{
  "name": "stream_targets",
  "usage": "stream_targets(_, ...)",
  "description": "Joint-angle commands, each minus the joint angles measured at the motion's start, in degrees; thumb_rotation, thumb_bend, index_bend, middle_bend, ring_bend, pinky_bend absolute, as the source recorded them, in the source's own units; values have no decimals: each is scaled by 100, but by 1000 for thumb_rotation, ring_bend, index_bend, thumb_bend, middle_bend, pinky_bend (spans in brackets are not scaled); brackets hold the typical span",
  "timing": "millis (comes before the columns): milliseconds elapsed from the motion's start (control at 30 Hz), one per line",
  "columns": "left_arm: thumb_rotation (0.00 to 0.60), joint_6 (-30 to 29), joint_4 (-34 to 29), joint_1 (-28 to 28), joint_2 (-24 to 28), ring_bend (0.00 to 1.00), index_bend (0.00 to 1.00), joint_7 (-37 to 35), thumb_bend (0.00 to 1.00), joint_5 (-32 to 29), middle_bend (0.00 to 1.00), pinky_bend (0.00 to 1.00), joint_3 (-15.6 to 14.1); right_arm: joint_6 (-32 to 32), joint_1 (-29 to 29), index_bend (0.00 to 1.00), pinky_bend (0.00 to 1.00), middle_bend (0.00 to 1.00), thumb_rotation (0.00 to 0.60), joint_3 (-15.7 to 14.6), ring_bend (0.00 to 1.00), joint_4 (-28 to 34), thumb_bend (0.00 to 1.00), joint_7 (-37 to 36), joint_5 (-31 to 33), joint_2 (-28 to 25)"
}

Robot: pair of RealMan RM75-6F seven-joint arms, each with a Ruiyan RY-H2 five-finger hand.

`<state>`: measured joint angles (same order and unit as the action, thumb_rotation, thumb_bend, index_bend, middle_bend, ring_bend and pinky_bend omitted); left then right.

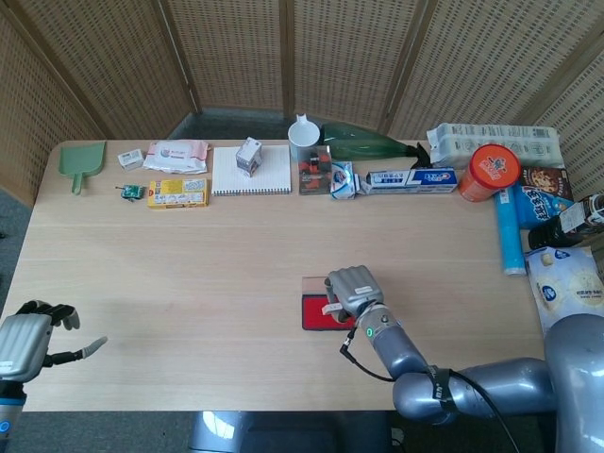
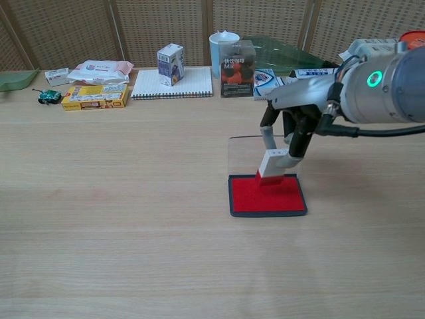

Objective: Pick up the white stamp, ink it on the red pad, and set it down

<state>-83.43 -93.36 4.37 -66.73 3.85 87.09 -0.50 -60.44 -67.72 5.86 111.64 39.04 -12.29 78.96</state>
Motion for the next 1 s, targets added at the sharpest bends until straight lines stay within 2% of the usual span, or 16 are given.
stream_targets(33, 263, -3, -15, 5, 4, 515, 559, 15, 53, 7, 574, 305, 4, -29, 90, 700, 1000, 1000, 600, 8, 1000, 104, 442, -75, -70, -165)
stream_targets(400, 259, 9, -154, 43, 54, 515, 558, 171, 53, 16, 574, 306, 34, 185, 411, 700, 1000, 1000, 599, -145, 1000, -16, 442, -330, -258, -539)
stream_targets(1000, 266, 48, -311, 52, 114, 515, 544, 365, 53, -47, 574, 305, 35, 705, 692, 700, 1000, 1000, 600, -410, 1000, -1168, 437, -531, -507, -147)
